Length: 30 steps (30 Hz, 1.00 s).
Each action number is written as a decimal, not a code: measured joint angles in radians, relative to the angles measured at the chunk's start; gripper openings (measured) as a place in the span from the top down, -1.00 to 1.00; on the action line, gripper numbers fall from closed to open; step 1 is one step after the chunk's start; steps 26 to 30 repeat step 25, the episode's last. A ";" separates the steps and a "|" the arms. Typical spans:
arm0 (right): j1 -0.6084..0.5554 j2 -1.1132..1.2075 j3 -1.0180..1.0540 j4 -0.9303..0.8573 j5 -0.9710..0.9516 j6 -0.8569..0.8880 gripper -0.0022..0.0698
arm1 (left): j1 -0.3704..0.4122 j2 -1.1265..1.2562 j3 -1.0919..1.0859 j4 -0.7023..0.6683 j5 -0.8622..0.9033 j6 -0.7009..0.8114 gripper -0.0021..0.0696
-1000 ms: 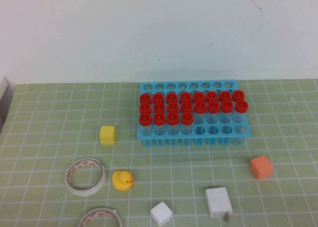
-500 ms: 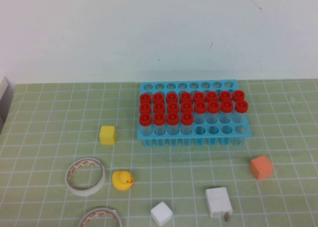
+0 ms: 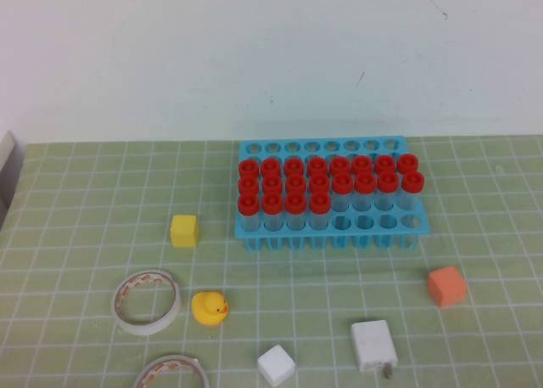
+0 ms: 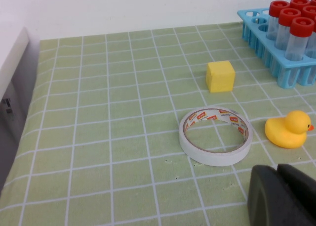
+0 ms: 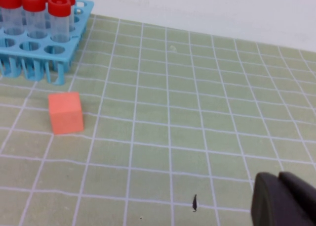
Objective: Place the test tubes
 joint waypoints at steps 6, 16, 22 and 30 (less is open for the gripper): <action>0.000 0.000 0.000 0.040 0.000 0.021 0.94 | 0.000 0.000 0.000 0.000 0.000 0.000 0.94; 0.000 0.000 0.000 0.043 0.000 0.023 0.94 | 0.000 0.000 0.000 0.000 0.000 0.000 0.94; 0.000 0.000 0.000 0.043 0.000 0.023 0.94 | 0.000 0.000 0.000 0.000 0.000 0.000 0.94; 0.000 0.000 0.000 0.043 0.000 0.023 0.94 | 0.000 0.000 0.000 0.000 0.000 0.000 0.94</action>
